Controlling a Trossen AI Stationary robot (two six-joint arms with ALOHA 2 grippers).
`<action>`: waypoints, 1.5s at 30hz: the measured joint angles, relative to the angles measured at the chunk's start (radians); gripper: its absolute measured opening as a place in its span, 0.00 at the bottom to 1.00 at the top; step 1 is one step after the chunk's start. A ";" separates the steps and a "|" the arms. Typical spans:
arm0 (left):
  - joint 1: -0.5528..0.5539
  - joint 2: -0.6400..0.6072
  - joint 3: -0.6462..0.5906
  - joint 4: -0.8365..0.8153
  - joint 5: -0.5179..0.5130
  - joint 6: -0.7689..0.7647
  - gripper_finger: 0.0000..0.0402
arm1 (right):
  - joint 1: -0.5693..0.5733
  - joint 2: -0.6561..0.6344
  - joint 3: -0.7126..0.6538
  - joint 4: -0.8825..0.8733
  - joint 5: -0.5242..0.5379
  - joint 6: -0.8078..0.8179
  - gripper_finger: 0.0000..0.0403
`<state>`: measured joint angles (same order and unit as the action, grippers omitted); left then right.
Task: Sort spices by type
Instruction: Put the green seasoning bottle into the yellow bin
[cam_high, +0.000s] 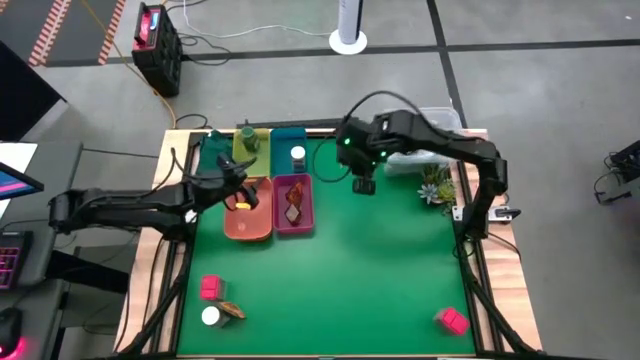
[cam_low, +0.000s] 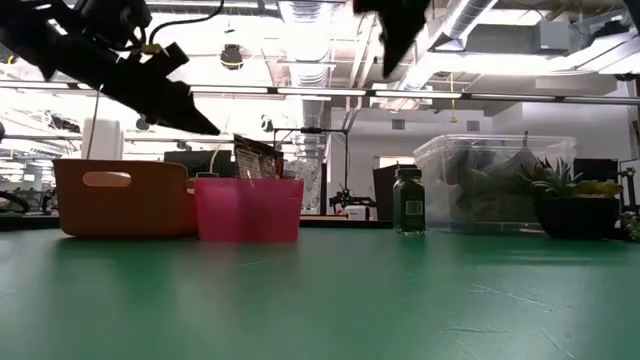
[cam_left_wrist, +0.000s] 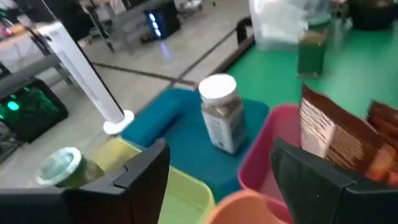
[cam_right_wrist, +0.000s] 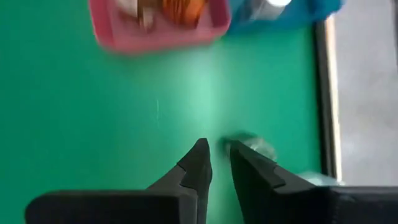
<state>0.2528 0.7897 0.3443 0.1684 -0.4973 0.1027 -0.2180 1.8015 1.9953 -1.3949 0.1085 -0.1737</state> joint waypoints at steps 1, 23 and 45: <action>-0.008 0.005 0.000 -0.010 0.000 -0.010 0.66 | -0.003 0.000 -0.044 0.003 0.000 -0.014 0.23; 0.030 0.014 0.000 0.350 -0.091 0.194 0.66 | -0.176 0.021 -0.346 0.174 0.003 -0.261 0.78; 0.030 0.014 0.000 0.259 -0.089 0.209 0.66 | -0.211 0.182 -0.346 0.153 0.062 -0.271 0.70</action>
<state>0.2829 0.8040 0.3447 0.4274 -0.5858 0.3115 -0.4288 1.9834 1.6493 -1.2417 0.1707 -0.4451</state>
